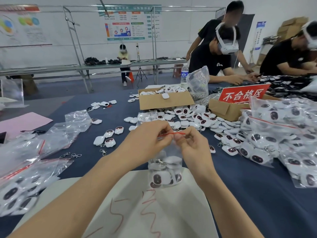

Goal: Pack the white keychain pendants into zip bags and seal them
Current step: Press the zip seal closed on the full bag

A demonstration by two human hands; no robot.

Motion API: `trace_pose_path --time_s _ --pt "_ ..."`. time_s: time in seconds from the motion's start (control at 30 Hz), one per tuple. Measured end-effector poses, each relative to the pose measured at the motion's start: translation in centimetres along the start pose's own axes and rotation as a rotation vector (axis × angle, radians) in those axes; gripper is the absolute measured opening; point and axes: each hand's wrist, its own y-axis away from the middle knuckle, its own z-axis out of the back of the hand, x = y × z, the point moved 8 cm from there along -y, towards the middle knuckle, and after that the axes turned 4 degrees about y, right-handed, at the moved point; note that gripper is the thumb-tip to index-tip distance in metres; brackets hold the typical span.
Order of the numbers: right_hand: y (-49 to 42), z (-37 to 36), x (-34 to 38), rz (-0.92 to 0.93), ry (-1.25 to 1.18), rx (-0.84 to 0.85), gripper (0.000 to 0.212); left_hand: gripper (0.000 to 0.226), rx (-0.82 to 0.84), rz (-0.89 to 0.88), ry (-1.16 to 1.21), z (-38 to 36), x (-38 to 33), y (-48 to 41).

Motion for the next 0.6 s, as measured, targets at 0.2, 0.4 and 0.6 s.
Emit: trace_pose_path --time_s 0.2,0.4,0.6 --pt "0.1 0.4 -0.1 -0.006 -0.007 -0.047 0.024 0.008 -0.041 0.024 -0.007 0.5 1.2 1.2" --pt "0.0 1.0 -0.6 -0.027 -0.030 -0.097 0.020 0.009 -0.094 0.051 -0.003 1.6 3.3 2.7" --pt "-0.4 1.3 -1.2 -0.040 -0.034 -0.118 0.019 0.013 -0.172 0.071 0.049 2.8 5.3 4.6"
